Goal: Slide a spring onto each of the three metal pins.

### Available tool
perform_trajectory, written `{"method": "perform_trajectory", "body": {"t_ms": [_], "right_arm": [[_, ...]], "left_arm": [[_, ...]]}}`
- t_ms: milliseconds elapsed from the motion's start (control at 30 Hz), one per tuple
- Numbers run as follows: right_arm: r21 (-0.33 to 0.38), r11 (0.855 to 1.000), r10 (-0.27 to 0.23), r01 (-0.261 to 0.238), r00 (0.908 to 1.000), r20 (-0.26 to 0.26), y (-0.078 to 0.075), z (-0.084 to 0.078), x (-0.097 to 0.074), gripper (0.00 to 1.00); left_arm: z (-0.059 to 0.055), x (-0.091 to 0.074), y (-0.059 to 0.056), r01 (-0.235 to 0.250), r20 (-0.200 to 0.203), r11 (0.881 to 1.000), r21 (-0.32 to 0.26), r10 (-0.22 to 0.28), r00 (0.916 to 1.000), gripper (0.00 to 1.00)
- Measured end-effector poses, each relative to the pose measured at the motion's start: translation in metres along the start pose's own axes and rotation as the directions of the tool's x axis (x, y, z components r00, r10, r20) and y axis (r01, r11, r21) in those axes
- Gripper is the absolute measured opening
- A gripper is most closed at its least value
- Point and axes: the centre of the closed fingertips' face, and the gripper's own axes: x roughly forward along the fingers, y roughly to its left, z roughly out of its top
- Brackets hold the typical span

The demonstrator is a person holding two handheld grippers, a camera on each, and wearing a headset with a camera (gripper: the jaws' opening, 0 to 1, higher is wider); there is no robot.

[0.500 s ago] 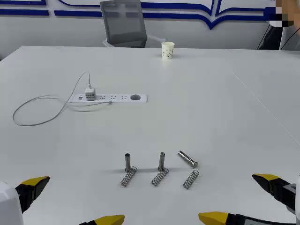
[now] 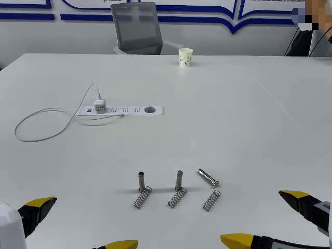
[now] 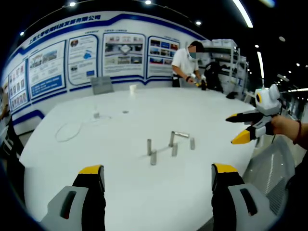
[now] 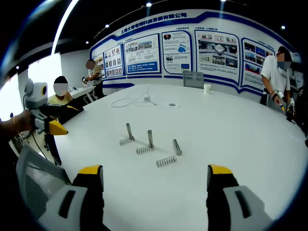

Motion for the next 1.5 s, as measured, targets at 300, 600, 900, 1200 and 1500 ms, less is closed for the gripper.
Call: {"method": "perform_trajectory", "body": {"t_ms": [300, 600, 900, 1200, 1500], "right_arm": [[0.009, 1.0, -0.003, 0.003, 1.0, -0.001, -0.001, -0.001, -0.002, 0.89], [0.014, 1.0, -0.007, 0.007, 0.9999, -0.01, -0.001, -0.004, -0.003, 0.87], [0.015, 1.0, -0.01, 0.01, 0.9998, -0.015, -0.004, -0.004, -0.001, 0.86], [0.045, 0.999, -0.011, 0.013, 0.9991, -0.041, -0.012, -0.006, 0.006, 0.78], [0.046, 0.999, -0.006, 0.008, 0.9991, -0.042, -0.018, 0.001, 0.019, 0.7]], "left_arm": [[-0.002, 0.0, -0.002, 0.0, -0.009, 1.0, 0.012, 0.0, 1.0, 0.93], [0.001, -0.001, -0.003, 0.0, 0.007, 1.0, 0.007, 0.0, 1.0, 0.94], [0.001, 0.0, -0.005, 0.007, 0.01, 1.0, -0.002, -0.007, 0.9999, 0.94], [0.002, 0.003, -0.009, 0.016, 0.012, 1.0, -0.012, -0.016, 0.9998, 0.93], [0.0, 0.005, -0.011, 0.019, 0.011, 1.0, -0.001, -0.019, 0.9998, 0.92]]}}
